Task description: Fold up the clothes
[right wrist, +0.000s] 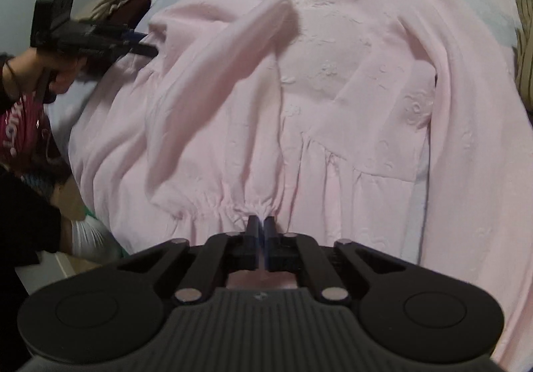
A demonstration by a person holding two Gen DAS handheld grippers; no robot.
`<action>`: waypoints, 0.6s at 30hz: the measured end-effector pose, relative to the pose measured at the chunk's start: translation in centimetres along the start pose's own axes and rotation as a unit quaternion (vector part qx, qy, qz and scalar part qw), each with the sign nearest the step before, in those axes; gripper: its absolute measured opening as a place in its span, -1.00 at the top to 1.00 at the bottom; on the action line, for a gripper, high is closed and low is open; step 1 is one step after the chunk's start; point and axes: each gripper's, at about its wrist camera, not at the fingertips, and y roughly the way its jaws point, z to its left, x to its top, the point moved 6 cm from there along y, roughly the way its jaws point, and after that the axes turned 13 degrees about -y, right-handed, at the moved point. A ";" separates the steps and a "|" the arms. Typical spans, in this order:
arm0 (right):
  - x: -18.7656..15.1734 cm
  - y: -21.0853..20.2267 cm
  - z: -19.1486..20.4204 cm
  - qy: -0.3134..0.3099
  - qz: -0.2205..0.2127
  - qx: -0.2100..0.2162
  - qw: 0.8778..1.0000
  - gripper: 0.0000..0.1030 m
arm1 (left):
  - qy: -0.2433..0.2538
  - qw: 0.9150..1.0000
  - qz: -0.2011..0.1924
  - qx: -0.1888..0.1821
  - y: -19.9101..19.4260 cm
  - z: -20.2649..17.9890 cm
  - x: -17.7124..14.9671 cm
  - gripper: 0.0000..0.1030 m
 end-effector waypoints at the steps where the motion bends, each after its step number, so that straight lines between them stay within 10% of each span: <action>1: -0.1 -0.9 -0.2 0.003 -0.007 0.002 1.000 0.94 | -0.005 1.000 0.003 0.000 -0.2 0.1 0.1 0.90; 7: -0.8 -5.7 -2.0 0.028 -0.043 0.004 0.999 0.95 | -0.027 0.999 0.009 0.020 -1.1 1.6 0.3 0.91; 15: -3.7 -0.3 -3.0 0.036 0.050 -0.060 0.996 0.83 | -0.063 0.998 0.028 0.012 -0.9 3.0 0.1 0.84; 18: -2.4 -1.8 -2.6 -0.003 0.049 -0.101 0.994 0.30 | -0.060 0.998 0.026 0.017 -1.2 2.8 0.4 0.80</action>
